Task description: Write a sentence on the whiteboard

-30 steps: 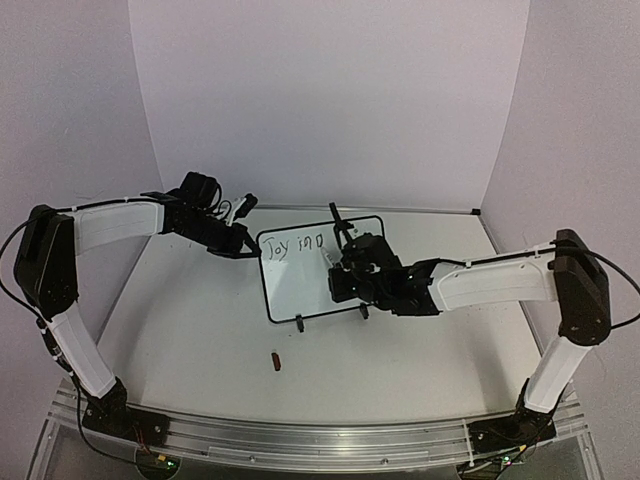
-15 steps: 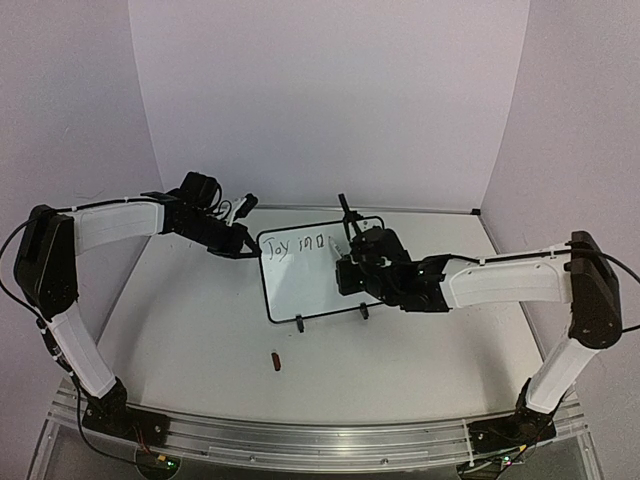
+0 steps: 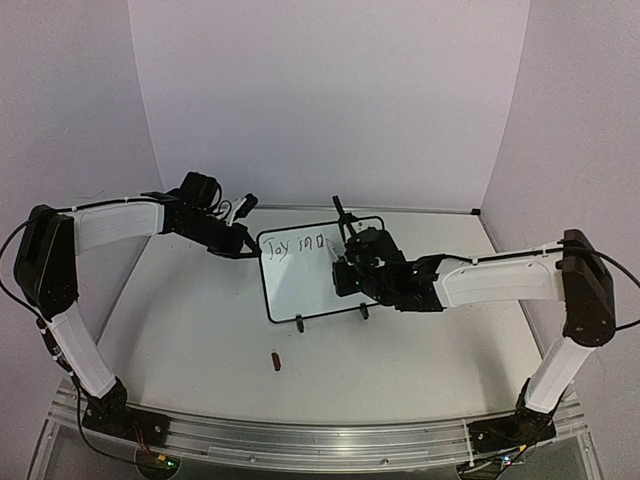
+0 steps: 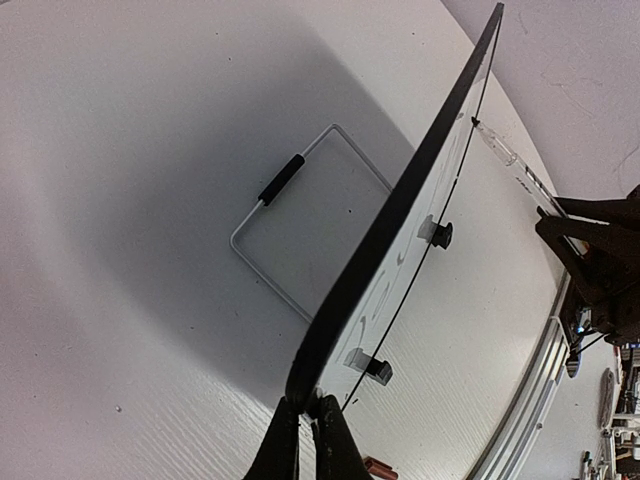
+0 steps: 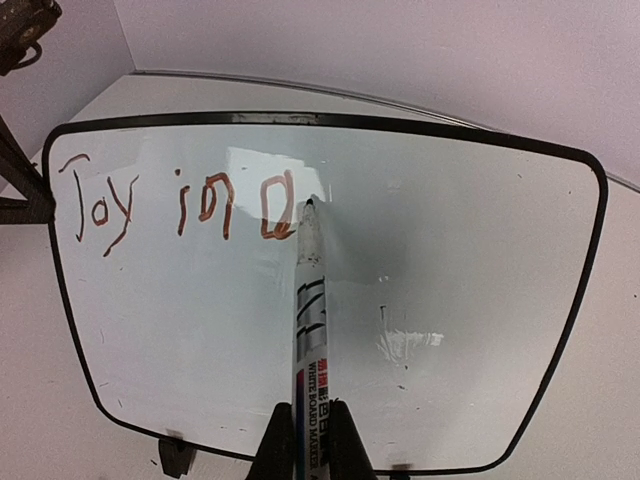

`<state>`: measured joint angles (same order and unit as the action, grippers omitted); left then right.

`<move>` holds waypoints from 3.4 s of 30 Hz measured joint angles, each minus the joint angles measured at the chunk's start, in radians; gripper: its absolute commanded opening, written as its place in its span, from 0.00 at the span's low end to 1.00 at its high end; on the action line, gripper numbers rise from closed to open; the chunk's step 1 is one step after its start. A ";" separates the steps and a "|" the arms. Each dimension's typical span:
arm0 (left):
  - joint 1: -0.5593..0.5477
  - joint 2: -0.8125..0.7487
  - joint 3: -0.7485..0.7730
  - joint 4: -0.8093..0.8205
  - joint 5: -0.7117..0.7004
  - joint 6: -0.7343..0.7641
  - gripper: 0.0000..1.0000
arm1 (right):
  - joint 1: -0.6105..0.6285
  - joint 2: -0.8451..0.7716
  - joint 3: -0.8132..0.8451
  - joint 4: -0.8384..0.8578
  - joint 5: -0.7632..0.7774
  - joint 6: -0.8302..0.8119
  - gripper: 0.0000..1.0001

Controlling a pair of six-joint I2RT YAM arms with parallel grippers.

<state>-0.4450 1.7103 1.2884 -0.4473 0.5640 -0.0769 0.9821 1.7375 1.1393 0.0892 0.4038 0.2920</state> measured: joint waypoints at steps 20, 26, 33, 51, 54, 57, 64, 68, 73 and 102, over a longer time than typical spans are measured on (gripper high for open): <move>0.000 0.000 0.000 0.000 0.000 0.000 0.00 | -0.006 0.025 0.015 0.004 -0.014 -0.002 0.00; 0.001 0.000 0.000 0.000 -0.001 -0.001 0.00 | -0.006 0.022 -0.012 0.008 -0.024 0.001 0.00; 0.001 0.000 0.000 0.000 -0.001 -0.001 0.00 | -0.005 0.020 -0.012 0.007 -0.018 0.003 0.00; 0.000 0.000 0.000 0.000 0.001 0.000 0.00 | -0.006 -0.034 -0.006 0.003 0.033 -0.020 0.00; 0.000 0.000 0.000 0.000 0.001 0.000 0.00 | -0.006 -0.030 0.006 0.002 0.035 -0.034 0.00; 0.000 0.000 0.000 0.000 0.001 0.000 0.00 | -0.009 -0.015 0.028 0.004 0.036 -0.046 0.00; 0.000 0.000 0.000 0.000 0.001 0.000 0.00 | -0.021 0.015 0.046 0.003 0.034 -0.057 0.00; 0.000 0.000 0.000 0.000 0.000 0.000 0.00 | -0.026 0.024 0.046 0.000 0.032 -0.056 0.00; 0.000 0.000 0.000 0.000 0.000 -0.001 0.00 | -0.026 0.027 0.046 0.000 0.030 -0.045 0.00; 0.000 0.000 0.000 0.000 0.000 -0.001 0.00 | 0.008 0.016 -0.010 -0.015 0.078 0.003 0.00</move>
<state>-0.4451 1.7103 1.2884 -0.4469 0.5644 -0.0776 0.9897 1.7539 1.1292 0.0744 0.4818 0.2953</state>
